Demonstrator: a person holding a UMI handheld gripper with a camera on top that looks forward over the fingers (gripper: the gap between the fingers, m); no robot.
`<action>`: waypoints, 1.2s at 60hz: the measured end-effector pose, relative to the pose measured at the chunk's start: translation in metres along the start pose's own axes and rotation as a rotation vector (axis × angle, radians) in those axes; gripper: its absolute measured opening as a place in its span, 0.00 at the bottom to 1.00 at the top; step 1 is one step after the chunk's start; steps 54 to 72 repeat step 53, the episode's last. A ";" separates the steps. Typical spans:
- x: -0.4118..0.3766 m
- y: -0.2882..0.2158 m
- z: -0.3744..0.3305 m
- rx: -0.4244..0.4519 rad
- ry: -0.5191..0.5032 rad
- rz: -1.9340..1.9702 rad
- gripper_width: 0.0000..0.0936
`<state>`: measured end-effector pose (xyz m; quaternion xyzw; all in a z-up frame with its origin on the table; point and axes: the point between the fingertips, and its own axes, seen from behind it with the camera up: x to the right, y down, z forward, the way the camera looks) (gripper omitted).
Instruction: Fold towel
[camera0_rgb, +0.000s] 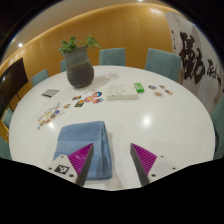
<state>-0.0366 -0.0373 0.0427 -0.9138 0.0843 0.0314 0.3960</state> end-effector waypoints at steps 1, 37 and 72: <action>0.005 -0.001 -0.007 0.002 0.004 -0.008 0.88; -0.071 0.046 -0.281 0.181 0.037 -0.161 0.93; -0.079 0.068 -0.330 0.199 0.052 -0.186 0.92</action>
